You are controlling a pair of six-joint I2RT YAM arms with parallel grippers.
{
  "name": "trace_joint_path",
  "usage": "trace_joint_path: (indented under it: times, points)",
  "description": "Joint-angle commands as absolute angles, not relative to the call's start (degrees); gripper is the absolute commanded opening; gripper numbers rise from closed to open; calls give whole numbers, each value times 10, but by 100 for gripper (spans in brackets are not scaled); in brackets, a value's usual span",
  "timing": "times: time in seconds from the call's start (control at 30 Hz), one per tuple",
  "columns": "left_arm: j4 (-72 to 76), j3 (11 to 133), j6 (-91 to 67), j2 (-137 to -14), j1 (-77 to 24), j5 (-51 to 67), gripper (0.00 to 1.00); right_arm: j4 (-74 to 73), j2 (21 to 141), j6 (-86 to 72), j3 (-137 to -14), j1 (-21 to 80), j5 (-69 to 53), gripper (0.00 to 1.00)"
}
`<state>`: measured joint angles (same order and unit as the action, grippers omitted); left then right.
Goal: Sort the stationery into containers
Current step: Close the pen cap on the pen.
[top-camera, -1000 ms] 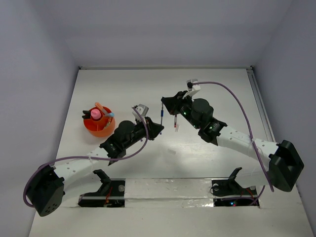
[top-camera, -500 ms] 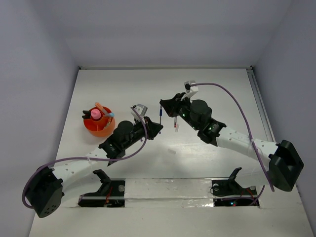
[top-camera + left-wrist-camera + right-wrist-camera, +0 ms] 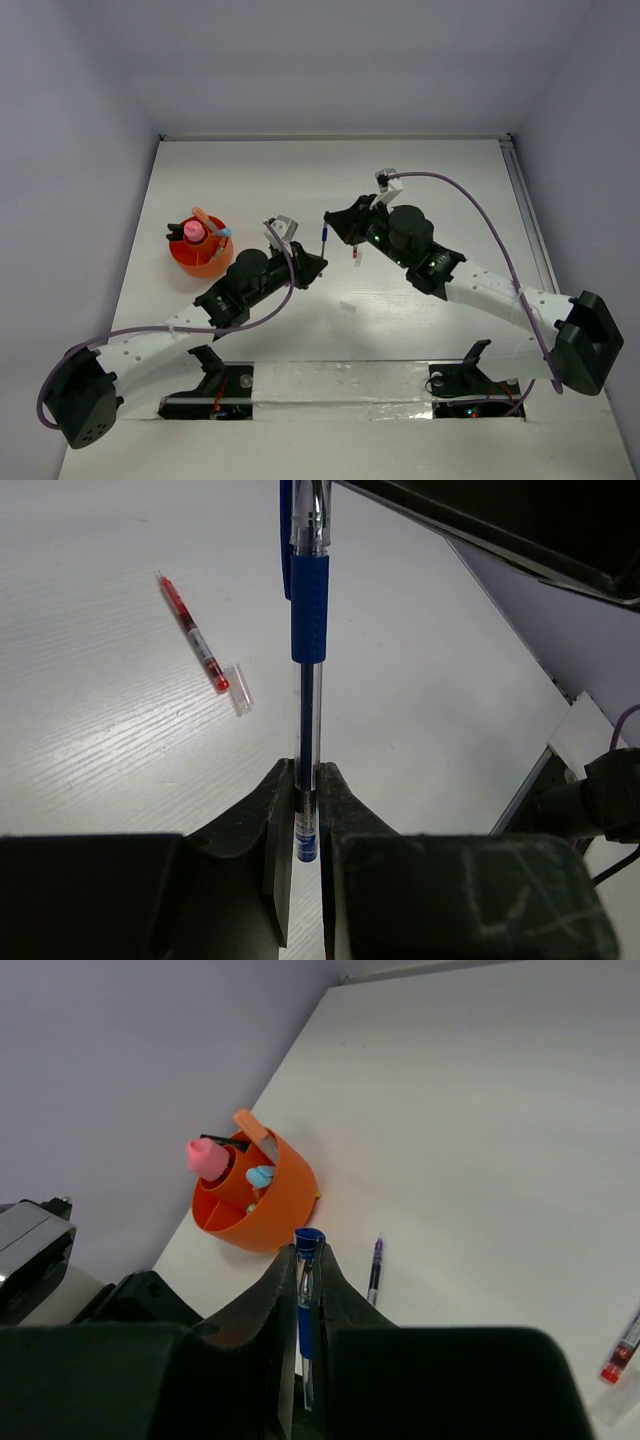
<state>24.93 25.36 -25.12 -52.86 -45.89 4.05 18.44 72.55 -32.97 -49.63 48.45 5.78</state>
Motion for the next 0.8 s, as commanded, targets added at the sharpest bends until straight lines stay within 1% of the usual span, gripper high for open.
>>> trace_joint_path:
  times: [0.0,0.13,0.27,0.43,0.63,0.77]
  points:
    - [291,269,-243,-502,-454,5,0,113,708,-354,-483,492,-40,0]
    - [288,280,-248,-485,-454,5,0,97,700,-372,-465,492,-95,0]
    - [287,297,-258,-482,-454,9,0,118,683,-393,-423,498,-112,0]
    - [266,329,-265,-468,-454,6,0,138,659,-412,-373,518,-105,0]
    - [257,358,-286,-458,-454,28,0,178,674,-435,-318,571,-84,0]
    - [257,374,-303,-458,-454,43,0,203,682,-446,-302,583,-73,0]
